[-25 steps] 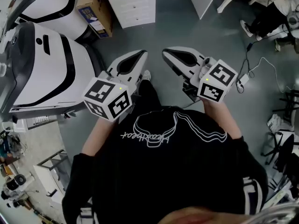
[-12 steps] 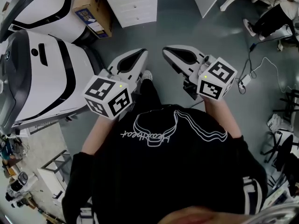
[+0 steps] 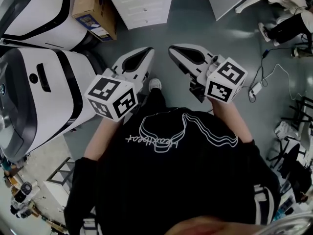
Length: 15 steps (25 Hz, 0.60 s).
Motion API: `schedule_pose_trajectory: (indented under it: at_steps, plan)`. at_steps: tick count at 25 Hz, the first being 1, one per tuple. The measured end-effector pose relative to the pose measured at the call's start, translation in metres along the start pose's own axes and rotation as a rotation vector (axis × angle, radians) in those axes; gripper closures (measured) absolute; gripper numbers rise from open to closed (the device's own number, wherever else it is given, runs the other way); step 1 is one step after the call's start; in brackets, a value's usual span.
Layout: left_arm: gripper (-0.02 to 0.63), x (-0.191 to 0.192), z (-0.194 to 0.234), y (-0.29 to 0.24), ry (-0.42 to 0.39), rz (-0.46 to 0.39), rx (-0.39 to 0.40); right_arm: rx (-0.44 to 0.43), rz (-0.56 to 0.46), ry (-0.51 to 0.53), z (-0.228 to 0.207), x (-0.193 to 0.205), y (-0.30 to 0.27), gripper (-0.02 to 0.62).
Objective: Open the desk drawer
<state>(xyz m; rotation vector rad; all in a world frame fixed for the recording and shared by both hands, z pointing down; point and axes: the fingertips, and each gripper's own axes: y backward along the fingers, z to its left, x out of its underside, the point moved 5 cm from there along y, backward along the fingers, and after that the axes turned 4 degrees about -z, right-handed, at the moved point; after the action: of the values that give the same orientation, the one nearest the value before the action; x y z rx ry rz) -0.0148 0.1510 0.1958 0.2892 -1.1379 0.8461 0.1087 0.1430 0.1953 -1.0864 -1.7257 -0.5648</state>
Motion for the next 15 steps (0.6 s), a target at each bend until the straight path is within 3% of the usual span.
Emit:
schedule_pose_trajectory:
  at_steps: [10,15]
  plan:
    - [0.603,-0.039,0.115,-0.044,0.039,-0.021,-0.032,0.101,0.041,0.046,-0.076,-0.023,-0.093,0.589]
    - [0.603,-0.045,0.143,-0.053,0.046,-0.024,-0.044,0.156,0.048,0.070,-0.098,-0.027,-0.111,0.589]
